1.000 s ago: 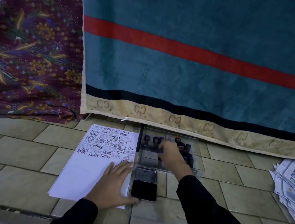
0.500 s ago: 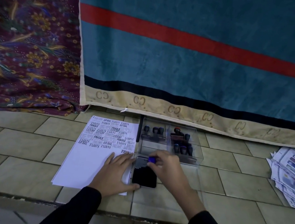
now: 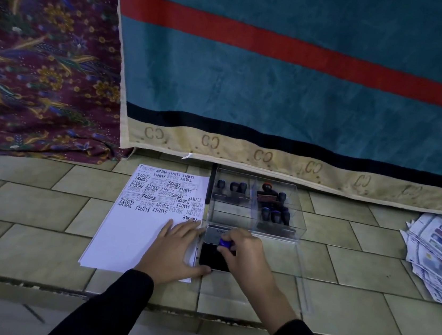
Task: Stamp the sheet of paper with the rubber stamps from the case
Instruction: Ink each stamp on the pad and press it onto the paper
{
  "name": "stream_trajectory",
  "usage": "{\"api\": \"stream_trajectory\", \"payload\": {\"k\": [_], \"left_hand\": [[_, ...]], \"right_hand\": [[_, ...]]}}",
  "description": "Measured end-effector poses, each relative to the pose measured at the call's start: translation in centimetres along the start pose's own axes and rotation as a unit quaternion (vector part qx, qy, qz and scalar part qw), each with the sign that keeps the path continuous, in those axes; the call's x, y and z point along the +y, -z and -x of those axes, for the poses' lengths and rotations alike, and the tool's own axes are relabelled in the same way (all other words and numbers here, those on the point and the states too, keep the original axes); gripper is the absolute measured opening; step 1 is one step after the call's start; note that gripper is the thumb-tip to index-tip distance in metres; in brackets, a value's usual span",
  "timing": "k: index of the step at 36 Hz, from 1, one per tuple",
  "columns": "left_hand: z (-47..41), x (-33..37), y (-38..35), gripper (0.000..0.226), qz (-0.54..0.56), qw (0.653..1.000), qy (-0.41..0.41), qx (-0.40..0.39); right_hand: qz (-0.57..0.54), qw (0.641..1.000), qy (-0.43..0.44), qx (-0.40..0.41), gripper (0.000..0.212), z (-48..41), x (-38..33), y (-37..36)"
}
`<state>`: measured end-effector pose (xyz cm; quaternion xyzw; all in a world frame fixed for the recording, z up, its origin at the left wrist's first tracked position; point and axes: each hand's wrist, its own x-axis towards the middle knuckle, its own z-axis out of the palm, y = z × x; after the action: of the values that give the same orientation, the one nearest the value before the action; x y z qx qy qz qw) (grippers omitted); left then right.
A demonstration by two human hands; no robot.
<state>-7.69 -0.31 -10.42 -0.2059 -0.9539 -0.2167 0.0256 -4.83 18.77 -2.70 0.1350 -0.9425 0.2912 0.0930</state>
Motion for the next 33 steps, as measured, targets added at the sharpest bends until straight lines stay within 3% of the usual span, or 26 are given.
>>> {"api": "stream_trajectory", "payload": {"k": [2,4,7,9,11,14,16,19,22,33], "left_hand": [[0.0,0.4,0.4,0.098,0.030,1.000,0.007,-0.003],[0.0,0.6,1.0,0.082,0.142,0.989,0.041,0.003],[-0.1,0.2,2.4,0.054,0.379,0.918,0.117,0.028],[-0.2,-0.5,3.3,0.039,0.407,0.898,0.140,0.089],[-0.2,-1.5,3.8,0.034,0.358,0.910,0.145,0.148],[-0.1,-3.4,3.9,0.035,0.195,0.953,0.148,0.178],[0.0,-4.4,3.6,0.040,0.085,0.971,0.163,0.153],[0.2,-5.1,2.7,0.047,0.018,0.975,0.194,0.110],[0.3,-5.2,2.1,0.049,-0.013,0.975,0.196,0.105],[0.4,-5.0,2.2,0.047,-0.004,0.973,0.198,0.121]], "right_hand": [[0.009,1.000,0.006,-0.002,0.012,0.1,-0.2,-0.1],[0.016,1.000,0.025,0.001,0.011,0.7,-0.3,-0.4],[0.008,0.999,0.035,0.013,0.014,1.9,-0.2,-0.8],[0.006,0.999,0.037,0.029,0.016,2.1,-0.1,-1.0],[0.000,0.999,0.034,0.028,0.017,2.0,-0.1,-0.9],[-0.015,1.000,0.018,0.012,0.021,1.2,-0.2,-0.2],[-0.028,0.999,0.013,0.020,0.022,0.1,-0.4,0.3],[-0.058,0.998,0.007,0.039,0.023,-2.1,-1.3,0.5],[-0.082,0.996,0.008,0.033,0.031,-4.4,-2.2,-0.2],[-0.038,0.999,0.016,-0.035,0.025,-8.4,-2.6,-3.9]]}}
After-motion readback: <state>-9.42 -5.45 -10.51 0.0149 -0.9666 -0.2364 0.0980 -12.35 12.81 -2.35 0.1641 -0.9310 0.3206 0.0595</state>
